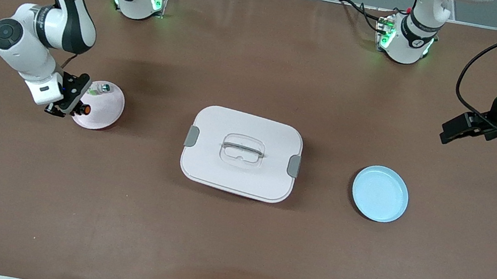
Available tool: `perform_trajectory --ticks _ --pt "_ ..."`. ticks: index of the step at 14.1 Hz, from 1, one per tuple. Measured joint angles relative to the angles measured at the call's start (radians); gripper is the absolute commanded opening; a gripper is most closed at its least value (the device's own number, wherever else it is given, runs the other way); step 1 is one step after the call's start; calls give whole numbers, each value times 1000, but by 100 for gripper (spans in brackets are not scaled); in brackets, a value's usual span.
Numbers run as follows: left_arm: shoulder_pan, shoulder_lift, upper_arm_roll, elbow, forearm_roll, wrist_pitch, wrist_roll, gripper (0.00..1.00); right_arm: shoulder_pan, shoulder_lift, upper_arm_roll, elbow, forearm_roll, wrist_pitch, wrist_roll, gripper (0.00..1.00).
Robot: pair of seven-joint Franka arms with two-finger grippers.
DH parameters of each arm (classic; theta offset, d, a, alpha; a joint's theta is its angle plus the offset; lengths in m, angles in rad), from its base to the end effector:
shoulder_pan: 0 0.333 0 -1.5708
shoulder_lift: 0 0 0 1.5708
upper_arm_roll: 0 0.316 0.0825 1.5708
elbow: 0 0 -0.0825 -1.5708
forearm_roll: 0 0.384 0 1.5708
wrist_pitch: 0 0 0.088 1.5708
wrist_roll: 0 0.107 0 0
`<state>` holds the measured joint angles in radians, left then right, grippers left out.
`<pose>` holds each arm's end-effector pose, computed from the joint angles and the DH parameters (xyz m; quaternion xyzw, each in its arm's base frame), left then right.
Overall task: Transfer orange switch to right arm and place
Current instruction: 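Carry the switch with the right gripper over the pink plate, then lower the switch onto the pink plate and open the right gripper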
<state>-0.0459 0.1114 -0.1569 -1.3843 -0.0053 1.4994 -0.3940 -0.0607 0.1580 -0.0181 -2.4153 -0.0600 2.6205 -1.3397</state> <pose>0.5710 -0.1119 0.6430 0.9953 0.0958 -0.0009 0.0116 0.4989 -0.0381 0.2501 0.7919 0.6099 0.0068 0.0282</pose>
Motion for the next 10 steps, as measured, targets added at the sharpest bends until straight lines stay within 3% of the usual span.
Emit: perform_trajectory --ticks 7,10 --pt "0 -4 149 -6 15 0 378 100 0 89 2 0 0 86 -2 8" --pt "-2 -8 156 -10 15 0 409 100 0 105 2 0 0 86 -2 9"
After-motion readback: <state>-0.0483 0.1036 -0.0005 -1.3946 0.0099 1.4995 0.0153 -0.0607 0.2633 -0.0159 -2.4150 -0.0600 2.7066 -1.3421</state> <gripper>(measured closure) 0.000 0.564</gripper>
